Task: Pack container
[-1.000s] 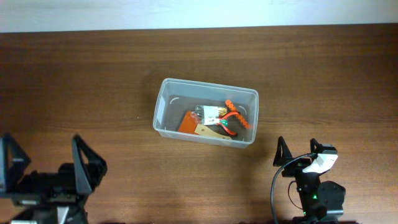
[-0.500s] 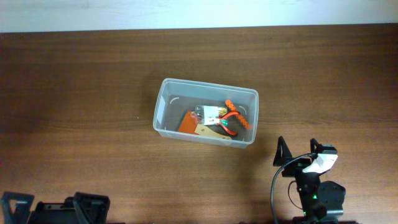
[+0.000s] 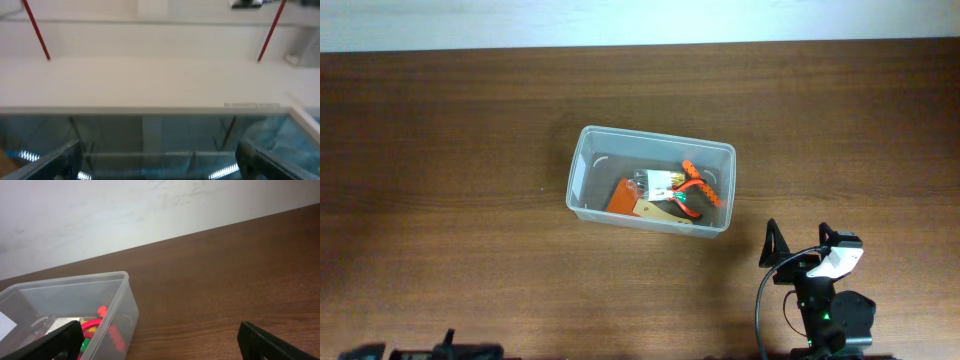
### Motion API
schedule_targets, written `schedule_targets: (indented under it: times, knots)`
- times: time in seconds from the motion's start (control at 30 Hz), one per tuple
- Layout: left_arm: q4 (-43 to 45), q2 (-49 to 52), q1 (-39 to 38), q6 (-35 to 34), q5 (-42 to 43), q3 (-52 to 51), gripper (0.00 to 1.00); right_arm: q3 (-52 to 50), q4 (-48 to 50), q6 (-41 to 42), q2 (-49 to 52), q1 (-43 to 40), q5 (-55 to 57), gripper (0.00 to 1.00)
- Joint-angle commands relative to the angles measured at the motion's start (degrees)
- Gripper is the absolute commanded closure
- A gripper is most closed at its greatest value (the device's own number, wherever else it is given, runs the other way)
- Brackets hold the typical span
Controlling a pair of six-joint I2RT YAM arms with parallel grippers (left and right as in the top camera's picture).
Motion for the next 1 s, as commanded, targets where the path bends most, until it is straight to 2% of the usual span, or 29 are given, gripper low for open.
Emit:
schedule_targets:
  times: [0.0,0.33,0.57,0.77,0.97]
  knots:
    - [2.47,-0.72,0.33,0.70,0.17,-2.25,0.01,-0.46,0.09,-0.61,-0.59,-0.35,-0.50,0.01]
    - [8.74,-0.72,0.33,0.70,-0.02,-7.28,0.01,-0.46,0.09,-0.61,-0.61,-0.35,-0.50,0.01]
    - [7.19,-0.72,0.33,0.70,-0.44,-7.32,0.01,-0.46,0.09,-0.61,-0.61,-0.35,-0.50,0.02]
    - [-7.19,-0.74,0.33,0.70,-0.44,-7.32,0.01,-0.46,0.09,-0.61,-0.61,-0.35,-0.50,0.01]
    - [-32.30,-0.74,0.26,0.70,-0.42,-7.32,0.01,-0.46,0.11,-0.61,-0.61,-0.35,-0.50,0.01]
